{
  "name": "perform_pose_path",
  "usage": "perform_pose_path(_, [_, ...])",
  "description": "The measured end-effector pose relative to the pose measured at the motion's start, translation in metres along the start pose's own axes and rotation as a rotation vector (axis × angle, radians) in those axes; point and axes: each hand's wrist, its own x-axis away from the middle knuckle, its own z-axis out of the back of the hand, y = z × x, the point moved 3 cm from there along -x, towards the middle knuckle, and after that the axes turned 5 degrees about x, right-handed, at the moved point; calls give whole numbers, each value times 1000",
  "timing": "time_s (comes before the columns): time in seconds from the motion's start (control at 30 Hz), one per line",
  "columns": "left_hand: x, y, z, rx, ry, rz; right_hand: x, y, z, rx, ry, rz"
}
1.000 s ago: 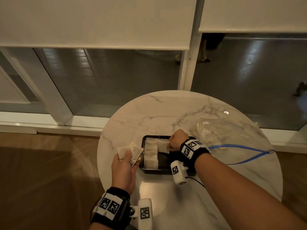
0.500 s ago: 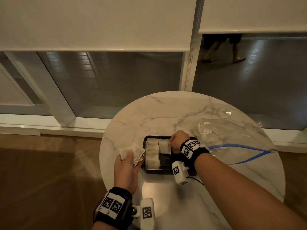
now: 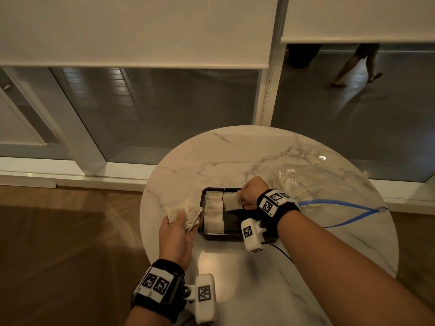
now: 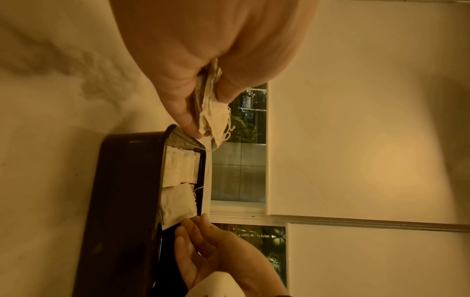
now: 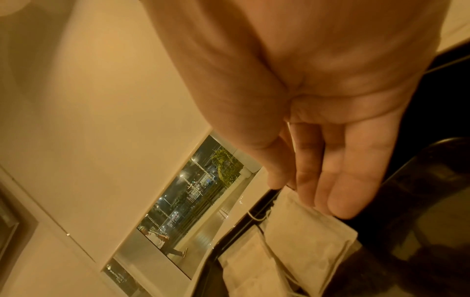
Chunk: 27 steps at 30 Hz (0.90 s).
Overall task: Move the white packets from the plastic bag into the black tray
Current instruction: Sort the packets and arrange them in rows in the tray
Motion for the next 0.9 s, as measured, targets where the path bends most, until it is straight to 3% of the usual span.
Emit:
perform_pose_path(0.57, [0, -1, 3, -11, 11, -4, 2, 16, 0, -35, -172, 66])
perform_pose_path(0.9, [3, 4, -5, 4, -37, -10, 21, 5, 11, -134, -70, 31])
